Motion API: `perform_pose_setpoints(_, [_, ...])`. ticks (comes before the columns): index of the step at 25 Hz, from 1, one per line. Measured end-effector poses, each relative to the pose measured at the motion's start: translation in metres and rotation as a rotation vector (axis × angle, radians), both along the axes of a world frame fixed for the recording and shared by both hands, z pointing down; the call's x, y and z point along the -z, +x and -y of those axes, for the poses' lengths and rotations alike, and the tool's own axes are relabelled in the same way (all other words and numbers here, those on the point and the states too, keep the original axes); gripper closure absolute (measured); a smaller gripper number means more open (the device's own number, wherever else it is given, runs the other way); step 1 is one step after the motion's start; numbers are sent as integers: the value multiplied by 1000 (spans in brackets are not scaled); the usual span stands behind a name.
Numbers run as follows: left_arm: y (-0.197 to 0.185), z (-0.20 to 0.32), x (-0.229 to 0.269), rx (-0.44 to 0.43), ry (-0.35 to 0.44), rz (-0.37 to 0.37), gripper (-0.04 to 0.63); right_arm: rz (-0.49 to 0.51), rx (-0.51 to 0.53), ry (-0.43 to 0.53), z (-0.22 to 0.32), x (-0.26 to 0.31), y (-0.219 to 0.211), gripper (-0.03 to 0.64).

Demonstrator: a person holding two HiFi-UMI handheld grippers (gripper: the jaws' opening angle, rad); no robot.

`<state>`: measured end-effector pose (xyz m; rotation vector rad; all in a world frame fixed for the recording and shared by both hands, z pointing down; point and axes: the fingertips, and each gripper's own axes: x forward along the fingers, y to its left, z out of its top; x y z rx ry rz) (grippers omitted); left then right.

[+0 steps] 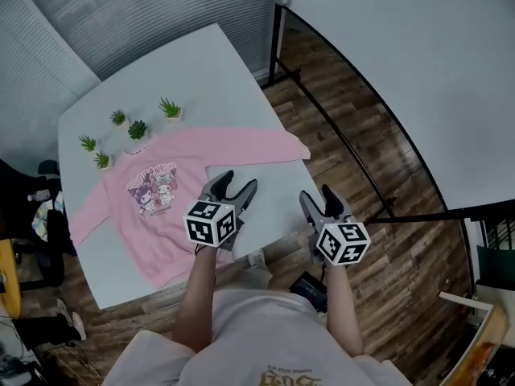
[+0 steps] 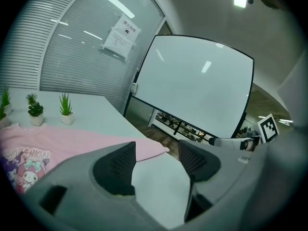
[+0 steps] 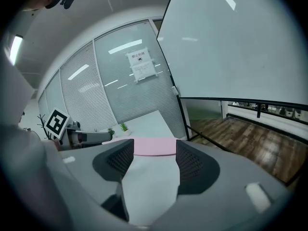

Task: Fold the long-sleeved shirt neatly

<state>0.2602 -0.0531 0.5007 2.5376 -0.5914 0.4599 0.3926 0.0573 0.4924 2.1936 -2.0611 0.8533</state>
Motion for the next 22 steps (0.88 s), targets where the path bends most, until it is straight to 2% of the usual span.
perform_pose_setpoints(11, [23, 27, -19, -3, -46, 11, 324, 12, -23, -18, 27, -9, 32, 348])
perform_pose_setpoints(22, [51, 32, -41, 29, -89, 64, 330, 75, 33, -76, 47, -43, 60, 351])
